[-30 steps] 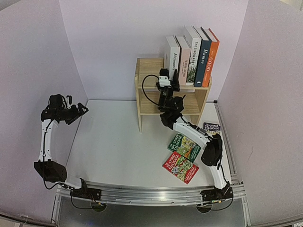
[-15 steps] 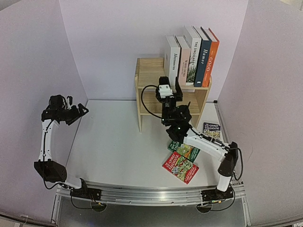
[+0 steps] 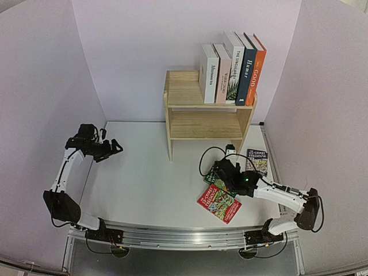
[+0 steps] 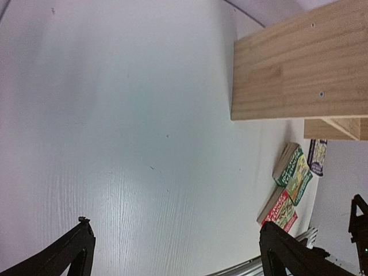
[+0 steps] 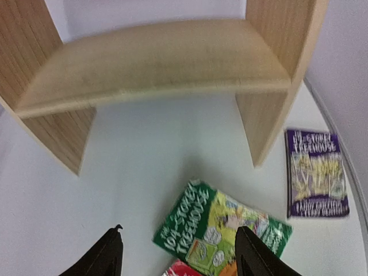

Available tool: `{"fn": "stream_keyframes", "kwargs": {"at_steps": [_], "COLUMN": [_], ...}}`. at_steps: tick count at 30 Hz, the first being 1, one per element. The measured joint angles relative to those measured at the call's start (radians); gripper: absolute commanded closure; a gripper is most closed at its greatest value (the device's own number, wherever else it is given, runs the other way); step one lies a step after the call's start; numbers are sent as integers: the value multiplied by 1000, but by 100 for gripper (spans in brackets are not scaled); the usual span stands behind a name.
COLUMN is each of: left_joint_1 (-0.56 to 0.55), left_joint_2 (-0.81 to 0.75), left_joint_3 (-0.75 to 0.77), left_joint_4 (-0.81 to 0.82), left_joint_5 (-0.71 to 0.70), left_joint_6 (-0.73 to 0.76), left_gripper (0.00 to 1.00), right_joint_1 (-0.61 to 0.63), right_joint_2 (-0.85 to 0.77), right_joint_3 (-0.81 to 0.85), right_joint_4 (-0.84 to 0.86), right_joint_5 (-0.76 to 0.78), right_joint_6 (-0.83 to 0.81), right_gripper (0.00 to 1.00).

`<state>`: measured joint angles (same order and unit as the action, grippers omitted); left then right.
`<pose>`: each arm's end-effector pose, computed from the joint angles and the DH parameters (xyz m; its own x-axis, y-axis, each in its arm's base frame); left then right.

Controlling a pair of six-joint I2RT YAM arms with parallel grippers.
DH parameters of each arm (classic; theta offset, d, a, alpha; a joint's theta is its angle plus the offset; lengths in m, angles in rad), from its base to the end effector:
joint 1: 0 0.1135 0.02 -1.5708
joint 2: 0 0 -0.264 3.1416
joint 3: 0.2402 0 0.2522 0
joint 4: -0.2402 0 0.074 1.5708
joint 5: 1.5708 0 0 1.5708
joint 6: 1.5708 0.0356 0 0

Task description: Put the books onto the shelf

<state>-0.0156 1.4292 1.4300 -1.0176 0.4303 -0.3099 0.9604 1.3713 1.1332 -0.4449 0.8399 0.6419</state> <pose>0.2833 -0.0193 0.3446 -0.8811 -0.2634 -0.3928 -0.0368 0.8662 -0.4983 0.1912 0.2271 0.3111 -0.4190 0.0982 -0.9026 0.0436 0.9952 0.0880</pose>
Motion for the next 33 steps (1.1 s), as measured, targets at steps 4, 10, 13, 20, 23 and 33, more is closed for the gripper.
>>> {"fn": "stream_keyframes", "kwargs": {"at_steps": [4,10,13,20,23,33], "left_joint_1": [-86,-95,-101,-109,-110,-115], "left_joint_2": [0,0,0,-2,-2,-2], "left_joint_3": [-48,-75,-91,-113,-113,-113], "left_joint_4": [30,50,57,66,77,85], "left_joint_5": [-6,-7,-7,-5,-4,9], "left_joint_6": [0,-1,-3,-4,-5,-12], "left_gripper": [0,0,0,0,0,0], "right_joint_1": [0,0,0,-11,-23,-54], "right_joint_2": [7,48,52,-87,-162,-67], "right_joint_3": [-92,-185,-246,-542,-620,-610], "right_joint_4": [-280,-565,-615,-359,-245,-1], "right_joint_5": [-120,-273,-325,-458,-491,-553], "right_joint_6": [369,750,857,929,932,848], "right_gripper": [21,8,6,12,12,71]}}
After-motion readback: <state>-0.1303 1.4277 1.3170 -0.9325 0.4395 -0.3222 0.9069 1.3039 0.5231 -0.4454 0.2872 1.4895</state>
